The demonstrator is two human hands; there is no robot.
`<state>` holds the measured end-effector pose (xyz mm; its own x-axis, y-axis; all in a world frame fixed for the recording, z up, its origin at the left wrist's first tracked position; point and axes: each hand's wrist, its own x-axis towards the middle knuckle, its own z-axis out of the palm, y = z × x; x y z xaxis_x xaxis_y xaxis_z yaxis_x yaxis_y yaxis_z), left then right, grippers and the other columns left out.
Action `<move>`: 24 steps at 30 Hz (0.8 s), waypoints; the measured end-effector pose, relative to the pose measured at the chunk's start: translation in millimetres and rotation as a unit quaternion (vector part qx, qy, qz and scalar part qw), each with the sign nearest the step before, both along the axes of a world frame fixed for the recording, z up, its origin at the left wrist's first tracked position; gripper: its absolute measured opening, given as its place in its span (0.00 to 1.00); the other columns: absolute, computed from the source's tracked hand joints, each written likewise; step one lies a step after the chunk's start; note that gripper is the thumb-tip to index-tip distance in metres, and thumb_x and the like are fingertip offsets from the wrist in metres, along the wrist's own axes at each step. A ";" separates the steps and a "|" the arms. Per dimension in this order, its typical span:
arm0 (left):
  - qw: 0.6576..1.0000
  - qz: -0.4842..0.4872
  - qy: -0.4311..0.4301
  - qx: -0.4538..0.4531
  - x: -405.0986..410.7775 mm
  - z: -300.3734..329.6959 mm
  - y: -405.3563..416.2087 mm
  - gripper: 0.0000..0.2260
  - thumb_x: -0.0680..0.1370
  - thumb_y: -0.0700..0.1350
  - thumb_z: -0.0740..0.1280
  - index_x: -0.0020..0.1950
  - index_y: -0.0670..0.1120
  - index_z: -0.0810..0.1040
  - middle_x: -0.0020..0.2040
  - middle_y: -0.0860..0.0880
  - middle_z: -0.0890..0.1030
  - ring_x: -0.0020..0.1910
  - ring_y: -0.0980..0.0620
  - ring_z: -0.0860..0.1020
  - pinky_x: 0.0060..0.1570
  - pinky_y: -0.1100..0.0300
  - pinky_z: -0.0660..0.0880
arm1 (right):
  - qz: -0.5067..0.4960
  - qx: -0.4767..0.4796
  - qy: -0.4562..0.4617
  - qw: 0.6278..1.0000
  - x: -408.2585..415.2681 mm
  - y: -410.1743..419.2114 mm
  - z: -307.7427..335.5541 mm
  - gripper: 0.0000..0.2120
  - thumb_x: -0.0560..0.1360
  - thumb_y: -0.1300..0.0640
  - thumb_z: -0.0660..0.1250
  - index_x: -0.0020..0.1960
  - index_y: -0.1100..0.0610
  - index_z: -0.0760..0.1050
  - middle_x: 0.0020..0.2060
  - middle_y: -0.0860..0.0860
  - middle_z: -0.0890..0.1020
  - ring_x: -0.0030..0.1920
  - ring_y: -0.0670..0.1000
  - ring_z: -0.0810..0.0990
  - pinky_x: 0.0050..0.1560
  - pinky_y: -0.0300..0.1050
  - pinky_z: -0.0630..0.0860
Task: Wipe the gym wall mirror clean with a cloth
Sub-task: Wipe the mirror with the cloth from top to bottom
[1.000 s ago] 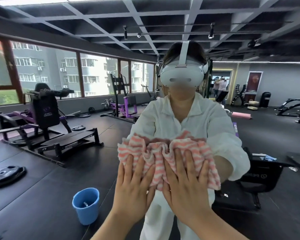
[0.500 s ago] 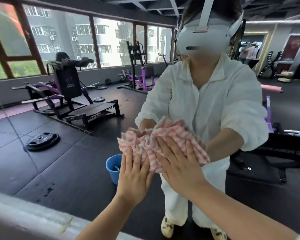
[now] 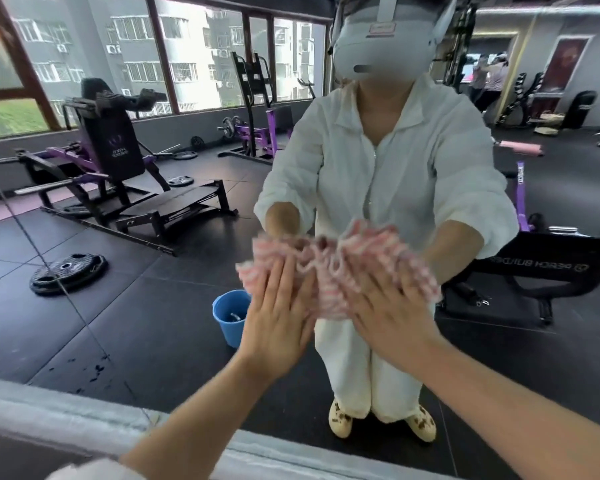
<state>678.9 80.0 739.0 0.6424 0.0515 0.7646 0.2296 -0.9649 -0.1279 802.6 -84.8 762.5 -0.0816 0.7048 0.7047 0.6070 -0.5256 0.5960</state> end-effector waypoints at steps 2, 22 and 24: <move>0.999 -0.009 -0.023 0.033 12.5 40.1 6.2 0.24 0.82 0.53 0.48 0.73 0.39 0.58 0.72 0.37 0.56 0.77 0.45 0.40 0.74 0.50 0.40 | 0.002 0.076 0.026 0.997 3.6 0.0 31.3 0.32 0.79 0.50 0.54 0.79 0.58 0.47 0.77 0.59 0.41 0.77 0.60 0.40 0.74 0.64 0.41; 0.958 -0.060 0.218 0.175 -3.7 -77.6 -2.9 0.22 0.66 0.51 0.73 0.58 0.45 0.82 0.61 0.46 0.80 0.65 0.45 0.66 0.74 0.50 0.41 | -0.055 -0.205 0.017 0.977 8.2 -57.5 -82.2 0.27 0.76 0.53 0.54 0.74 0.56 0.64 0.75 0.55 0.59 0.77 0.59 0.44 0.75 0.60 0.40; 0.977 -0.065 0.139 0.148 10.0 -50.3 -8.6 0.17 0.79 0.49 0.57 0.59 0.43 0.81 0.62 0.44 0.79 0.70 0.42 0.62 0.75 0.50 0.39 | -0.047 -0.122 0.054 0.990 18.6 -63.7 -52.5 0.22 0.80 0.53 0.50 0.72 0.58 0.65 0.73 0.57 0.61 0.77 0.60 0.44 0.74 0.62 0.45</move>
<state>688.9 71.4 688.7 0.8143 -0.2410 0.5280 0.0246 -0.8946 -0.4462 821.2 -148.5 710.0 0.0595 0.8563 0.5131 0.6292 -0.4312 0.6467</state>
